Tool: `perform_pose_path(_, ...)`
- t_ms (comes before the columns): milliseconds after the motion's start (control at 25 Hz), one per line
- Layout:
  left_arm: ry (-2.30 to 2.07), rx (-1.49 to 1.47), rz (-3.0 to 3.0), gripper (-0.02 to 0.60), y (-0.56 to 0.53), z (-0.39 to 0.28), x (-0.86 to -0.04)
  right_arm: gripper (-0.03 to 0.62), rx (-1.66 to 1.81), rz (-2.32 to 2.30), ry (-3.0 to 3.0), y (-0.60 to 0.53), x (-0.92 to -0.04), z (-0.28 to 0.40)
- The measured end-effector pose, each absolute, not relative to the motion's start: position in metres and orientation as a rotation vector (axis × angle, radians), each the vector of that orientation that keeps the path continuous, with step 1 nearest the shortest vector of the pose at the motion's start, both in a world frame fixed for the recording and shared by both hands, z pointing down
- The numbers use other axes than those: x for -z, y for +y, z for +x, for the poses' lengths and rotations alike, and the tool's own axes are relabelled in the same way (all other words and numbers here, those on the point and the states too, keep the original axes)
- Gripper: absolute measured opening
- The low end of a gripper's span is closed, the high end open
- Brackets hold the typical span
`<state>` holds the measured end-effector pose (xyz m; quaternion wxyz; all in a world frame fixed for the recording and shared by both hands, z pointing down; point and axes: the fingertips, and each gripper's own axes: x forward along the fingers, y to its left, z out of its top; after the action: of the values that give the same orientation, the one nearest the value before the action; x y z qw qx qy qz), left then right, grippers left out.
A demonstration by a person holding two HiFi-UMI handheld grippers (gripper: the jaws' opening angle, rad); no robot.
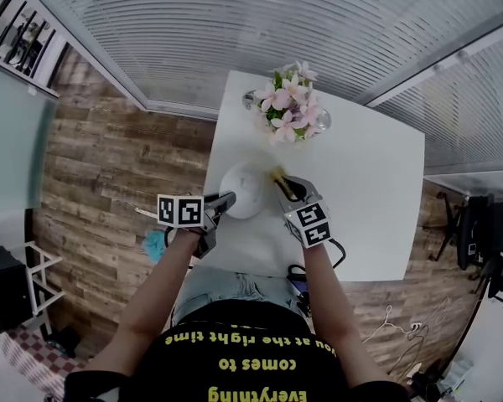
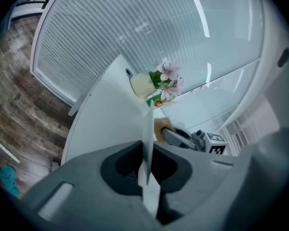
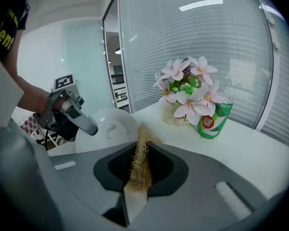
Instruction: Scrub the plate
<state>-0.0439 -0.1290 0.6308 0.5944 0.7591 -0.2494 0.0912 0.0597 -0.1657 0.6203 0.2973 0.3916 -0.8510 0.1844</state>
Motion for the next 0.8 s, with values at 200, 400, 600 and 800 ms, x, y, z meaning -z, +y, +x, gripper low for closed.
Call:
perform_pose_path(200,-0.601,-0.185,1.788,0.02,-0.133,-0.052,-0.621,0.049,-0.493,1.101,-2.312,-0.171,-0.599,0.062)
perform_pose_path(400,-0.653,-0.126,1.819,0.02,-0.143,-0.062,-0.603,0.048,-0.445,1.186,-2.383,-0.178,-0.568,0.066)
perform_pose_path(600,-0.693,-0.099,1.876,0.02,-0.153,-0.069,-0.584,0.048,-0.452,1.25,-2.452,-0.182,-0.54,0.069)
perform_pose_path(800,-0.688,-0.076,1.907,0.02,-0.156,-0.064,-0.566,0.047,-0.465,1.291,-2.501,-0.186,-0.521,0.073)
